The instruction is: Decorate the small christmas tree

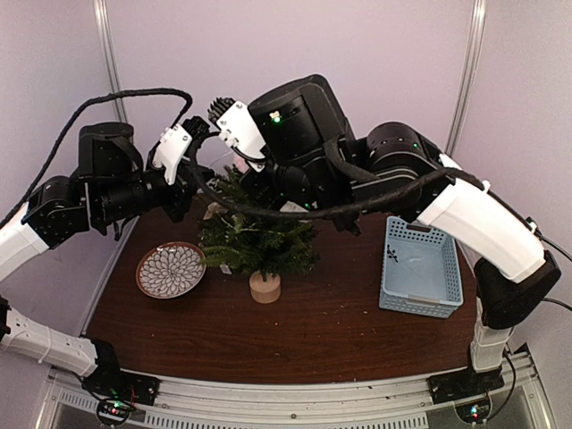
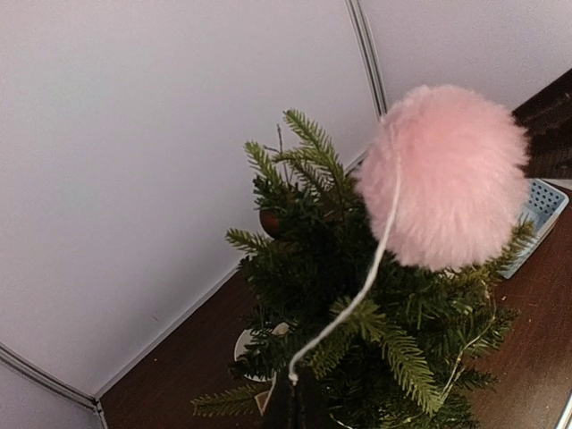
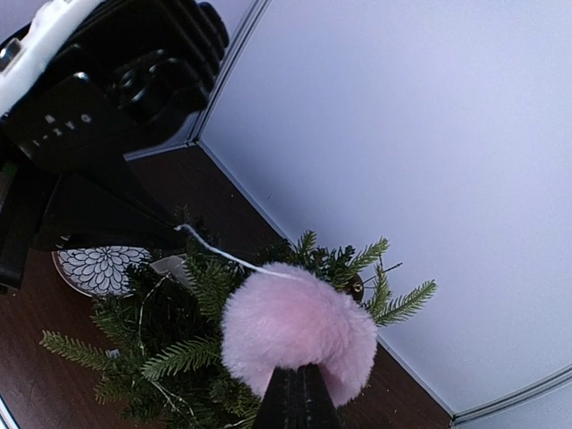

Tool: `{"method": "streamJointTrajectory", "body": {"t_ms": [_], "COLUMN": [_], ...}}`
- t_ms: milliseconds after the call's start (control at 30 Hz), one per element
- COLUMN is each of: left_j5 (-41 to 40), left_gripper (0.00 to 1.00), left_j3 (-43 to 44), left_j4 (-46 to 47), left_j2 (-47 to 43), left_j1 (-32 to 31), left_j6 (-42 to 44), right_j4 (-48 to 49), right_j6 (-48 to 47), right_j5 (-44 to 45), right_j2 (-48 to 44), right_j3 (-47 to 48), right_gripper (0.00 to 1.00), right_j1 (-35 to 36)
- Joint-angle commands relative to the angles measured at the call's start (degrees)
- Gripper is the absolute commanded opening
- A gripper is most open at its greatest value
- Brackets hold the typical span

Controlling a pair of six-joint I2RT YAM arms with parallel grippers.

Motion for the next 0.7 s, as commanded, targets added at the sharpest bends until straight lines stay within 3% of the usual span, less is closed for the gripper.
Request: {"method": "streamJointTrajectory", "body": {"t_ms": [0,667], "left_j5": [2.27,2.33], "left_gripper": [0.00,0.00], "left_j3": [0.11,-1.43], "left_j4": [-0.02,0.59], "left_j2": [0.43,1.56], "left_j1": [0.25,2.12], "left_j6": [-2.35,-4.47], "right_j4": [-2.54,-5.93], "right_j6": [1.06,5.13], "right_j5": [2.06,-0.31], "right_j2": [-0.48,-0.11], "right_j3": [-0.19,-2.55], "right_gripper": [0.00,0.00], "right_j1": [-0.34,-0.80]}}
